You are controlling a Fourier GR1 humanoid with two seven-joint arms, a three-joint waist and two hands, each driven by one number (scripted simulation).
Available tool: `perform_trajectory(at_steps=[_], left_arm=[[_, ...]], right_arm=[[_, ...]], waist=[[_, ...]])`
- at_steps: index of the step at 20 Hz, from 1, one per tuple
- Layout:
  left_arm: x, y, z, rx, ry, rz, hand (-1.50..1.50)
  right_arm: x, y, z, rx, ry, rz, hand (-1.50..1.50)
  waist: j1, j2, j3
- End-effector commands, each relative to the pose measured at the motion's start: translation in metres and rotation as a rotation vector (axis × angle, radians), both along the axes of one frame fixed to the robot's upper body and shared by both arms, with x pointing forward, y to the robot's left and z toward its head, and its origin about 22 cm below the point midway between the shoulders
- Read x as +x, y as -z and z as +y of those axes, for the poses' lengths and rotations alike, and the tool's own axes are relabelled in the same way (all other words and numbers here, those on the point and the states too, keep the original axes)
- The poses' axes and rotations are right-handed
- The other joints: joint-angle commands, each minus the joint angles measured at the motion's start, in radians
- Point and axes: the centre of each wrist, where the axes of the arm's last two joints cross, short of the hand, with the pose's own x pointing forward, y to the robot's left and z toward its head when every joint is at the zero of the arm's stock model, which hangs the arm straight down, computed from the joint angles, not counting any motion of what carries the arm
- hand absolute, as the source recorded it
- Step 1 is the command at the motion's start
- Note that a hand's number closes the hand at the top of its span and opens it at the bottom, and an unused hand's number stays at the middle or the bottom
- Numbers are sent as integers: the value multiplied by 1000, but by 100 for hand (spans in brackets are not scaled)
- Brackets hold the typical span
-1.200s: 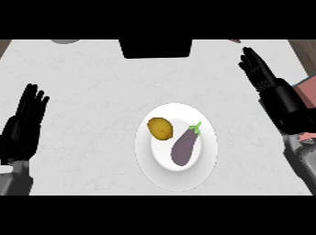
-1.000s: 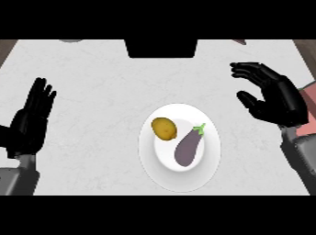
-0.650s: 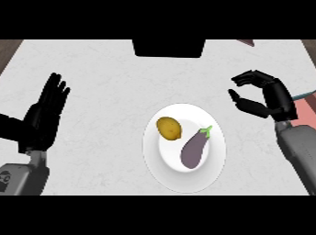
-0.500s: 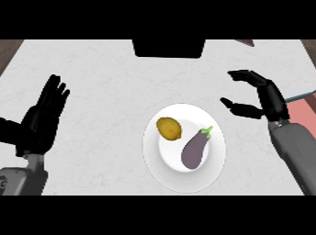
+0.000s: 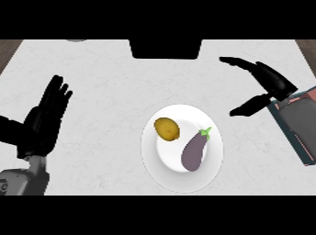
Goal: Pick the lemon from the plate and place it in the cardboard box
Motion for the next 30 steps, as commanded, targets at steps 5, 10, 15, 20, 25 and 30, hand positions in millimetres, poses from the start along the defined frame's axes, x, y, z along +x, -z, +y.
perform_trajectory(at_steps=[5, 10, 15, 20, 25, 30], left_arm=[[-12, 2, 25, 2, -31, 13, 0], [-14, 5, 1, -8, -34, -2, 0], [-2, -5, 9, -6, -22, -11, 0], [-14, -10, 11, -9, -29, 5, 0], [-13, -2, 2, -10, -17, -7, 0], [-9, 14, 2, 9, -37, -6, 0]], right_arm=[[6, -61, 54, -220, -145, 201, -150], [-11, -50, 97, -138, -189, 244, -150], [-27, -51, 103, -134, -196, 232, -150], [-32, -46, 111, -233, -129, 236, -150], [-42, -26, 131, -190, -163, 309, -150], [-44, -16, 135, -222, -146, 317, -150]], waist=[[-17, -5, 0], [-19, -1, 1], [-21, 1, 1], [-16, 1, 1], [-17, 1, 1], [-18, 2, 1]])
